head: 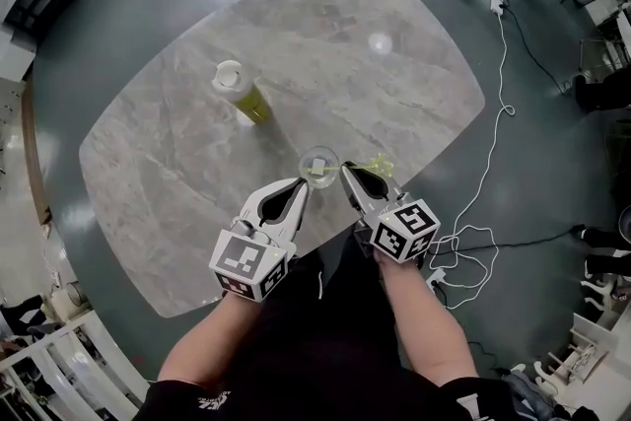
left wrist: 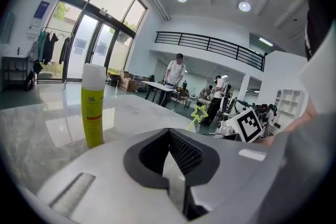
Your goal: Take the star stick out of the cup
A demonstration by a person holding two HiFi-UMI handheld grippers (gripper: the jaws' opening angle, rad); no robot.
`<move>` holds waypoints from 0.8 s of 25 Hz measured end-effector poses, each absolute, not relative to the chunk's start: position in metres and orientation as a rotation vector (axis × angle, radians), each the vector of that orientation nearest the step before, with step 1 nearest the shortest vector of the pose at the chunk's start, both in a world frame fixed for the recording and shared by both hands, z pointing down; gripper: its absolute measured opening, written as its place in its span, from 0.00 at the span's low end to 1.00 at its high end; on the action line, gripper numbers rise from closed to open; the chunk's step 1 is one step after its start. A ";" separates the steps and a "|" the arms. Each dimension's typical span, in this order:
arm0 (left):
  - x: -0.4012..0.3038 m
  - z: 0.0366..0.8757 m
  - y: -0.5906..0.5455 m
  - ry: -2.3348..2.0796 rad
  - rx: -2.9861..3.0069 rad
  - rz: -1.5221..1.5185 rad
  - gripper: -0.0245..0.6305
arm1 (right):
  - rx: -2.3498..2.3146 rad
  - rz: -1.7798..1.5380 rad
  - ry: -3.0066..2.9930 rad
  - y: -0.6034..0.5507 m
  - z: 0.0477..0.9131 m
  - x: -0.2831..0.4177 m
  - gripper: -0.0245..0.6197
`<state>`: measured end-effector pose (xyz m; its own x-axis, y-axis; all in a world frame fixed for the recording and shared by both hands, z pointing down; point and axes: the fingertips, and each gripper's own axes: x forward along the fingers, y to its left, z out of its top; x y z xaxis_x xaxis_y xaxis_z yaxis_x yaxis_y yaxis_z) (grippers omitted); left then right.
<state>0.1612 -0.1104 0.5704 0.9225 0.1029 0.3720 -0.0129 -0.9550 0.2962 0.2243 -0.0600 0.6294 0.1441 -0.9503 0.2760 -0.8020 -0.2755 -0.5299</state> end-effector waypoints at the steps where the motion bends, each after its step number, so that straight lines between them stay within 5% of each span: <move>1: 0.161 0.565 -0.110 0.074 2.786 0.554 0.04 | -2.185 -0.849 1.710 -0.060 0.629 0.226 0.09; 20: 0.126 0.479 -0.169 -0.202 2.794 0.339 0.04 | -2.164 -0.620 2.114 -0.104 0.489 0.226 0.09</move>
<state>0.1262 -0.1693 0.4794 0.9618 -0.1006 0.2545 -0.1762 -0.9392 0.2948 0.2255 -0.1037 0.4889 -0.0174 -0.9695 0.2445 -0.9479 -0.0617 -0.3124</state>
